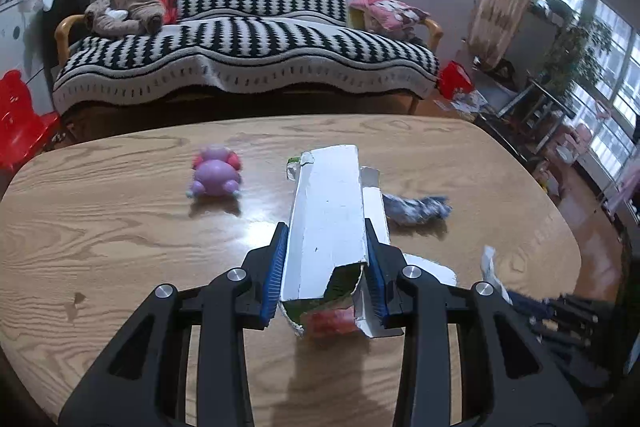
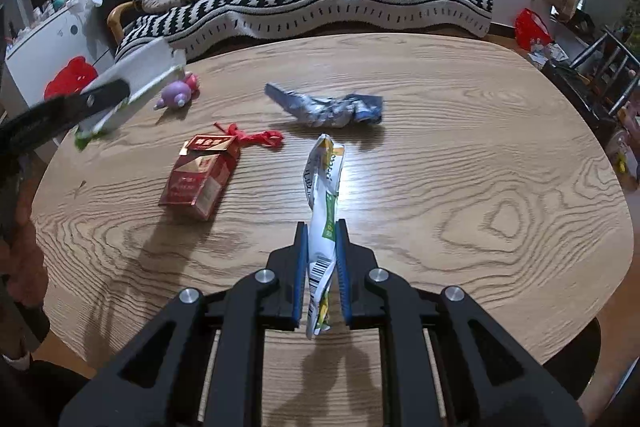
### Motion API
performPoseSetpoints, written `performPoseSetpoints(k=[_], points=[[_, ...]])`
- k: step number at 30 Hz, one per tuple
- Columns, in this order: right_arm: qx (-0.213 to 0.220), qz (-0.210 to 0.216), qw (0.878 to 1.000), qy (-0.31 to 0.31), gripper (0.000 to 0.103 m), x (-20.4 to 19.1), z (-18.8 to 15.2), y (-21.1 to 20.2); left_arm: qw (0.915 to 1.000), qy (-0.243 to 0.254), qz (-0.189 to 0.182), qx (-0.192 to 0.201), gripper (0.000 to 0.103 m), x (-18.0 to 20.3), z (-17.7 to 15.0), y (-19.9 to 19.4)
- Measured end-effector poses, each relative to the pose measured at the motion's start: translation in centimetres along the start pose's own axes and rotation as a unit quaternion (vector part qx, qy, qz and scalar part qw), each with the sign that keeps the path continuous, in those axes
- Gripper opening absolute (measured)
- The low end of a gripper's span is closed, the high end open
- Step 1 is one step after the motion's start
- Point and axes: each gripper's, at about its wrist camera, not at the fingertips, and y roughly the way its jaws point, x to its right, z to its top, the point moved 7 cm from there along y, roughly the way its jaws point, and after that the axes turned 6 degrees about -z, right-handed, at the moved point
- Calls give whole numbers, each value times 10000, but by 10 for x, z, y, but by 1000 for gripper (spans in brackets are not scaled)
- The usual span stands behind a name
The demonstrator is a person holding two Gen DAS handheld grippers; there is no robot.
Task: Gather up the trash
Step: 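Carry the paper box and wrapper strip over the black bin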
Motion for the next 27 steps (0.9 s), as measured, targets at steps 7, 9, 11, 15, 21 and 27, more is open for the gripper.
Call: performPoseSetpoints(k=[7, 9, 11, 15, 21, 27], points=[[87, -228, 9994, 226, 14, 46, -6, -15, 9970, 567, -303, -440, 36, 74, -35, 24], [108, -328, 9988, 336, 14, 65, -10, -20, 9949, 779, -410, -487, 36, 98, -42, 27], [128, -408, 9982, 431, 14, 80, -14, -25, 9928, 922, -546, -542, 36, 120, -49, 30], [191, -622, 9954, 701, 14, 124, -27, -38, 9870, 1254, -796, -614, 36, 169, -62, 36], [229, -930, 9887, 1157, 14, 195, -51, -58, 9768, 1637, -1169, -736, 35, 237, -80, 47], [287, -1266, 9758, 1761, 14, 276, -87, -84, 9620, 2007, -1638, -867, 36, 312, -106, 55]])
